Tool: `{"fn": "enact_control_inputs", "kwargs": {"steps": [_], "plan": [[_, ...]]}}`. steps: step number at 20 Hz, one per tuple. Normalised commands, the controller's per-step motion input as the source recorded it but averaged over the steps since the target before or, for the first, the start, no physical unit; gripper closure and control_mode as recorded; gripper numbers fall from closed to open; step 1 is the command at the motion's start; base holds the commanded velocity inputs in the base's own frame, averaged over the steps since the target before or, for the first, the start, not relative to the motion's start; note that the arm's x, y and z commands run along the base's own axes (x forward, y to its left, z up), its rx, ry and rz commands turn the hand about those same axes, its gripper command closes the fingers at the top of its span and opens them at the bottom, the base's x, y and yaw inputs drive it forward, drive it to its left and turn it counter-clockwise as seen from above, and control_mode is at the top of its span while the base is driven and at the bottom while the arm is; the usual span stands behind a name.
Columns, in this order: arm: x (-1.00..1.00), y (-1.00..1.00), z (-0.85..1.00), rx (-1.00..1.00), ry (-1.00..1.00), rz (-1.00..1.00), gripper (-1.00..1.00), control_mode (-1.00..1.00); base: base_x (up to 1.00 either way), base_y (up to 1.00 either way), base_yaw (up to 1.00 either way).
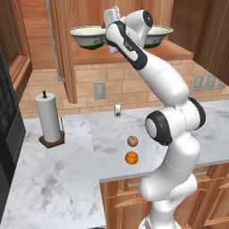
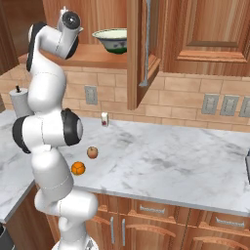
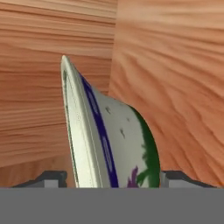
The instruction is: Pick both bowls and place them on the counter. Then place the peach in one bowl and place the orange in the other bowl.
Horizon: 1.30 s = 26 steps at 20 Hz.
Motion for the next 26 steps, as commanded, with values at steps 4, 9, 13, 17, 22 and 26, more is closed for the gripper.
{"fn": "enact_control_inputs", "kwargs": {"steps": [4,9,13,17,22,26], "plan": [[-0.11,0.02,-0.03,0.00,0.02,0.00,1.00,-1.00,0.00,0.00,0.00],[-0.29,0.00,-0.01,0.03,0.00,0.00,1.00,-1.00,0.00,0.00,0.00],[-0.41,-0.04,0.00,0.09,-0.03,0.00,1.00,-1.00,0.00,0.00,0.00],[-0.53,-0.11,0.00,0.11,-0.04,0.00,1.00,-1.00,0.00,0.00,0.00],[-0.62,-0.12,-0.01,0.10,-0.02,0.00,1.00,-1.00,0.00,0.00,0.00],[-0.63,-0.08,-0.04,0.04,0.00,0.00,1.00,-1.00,0.00,0.00,0.00]]}}
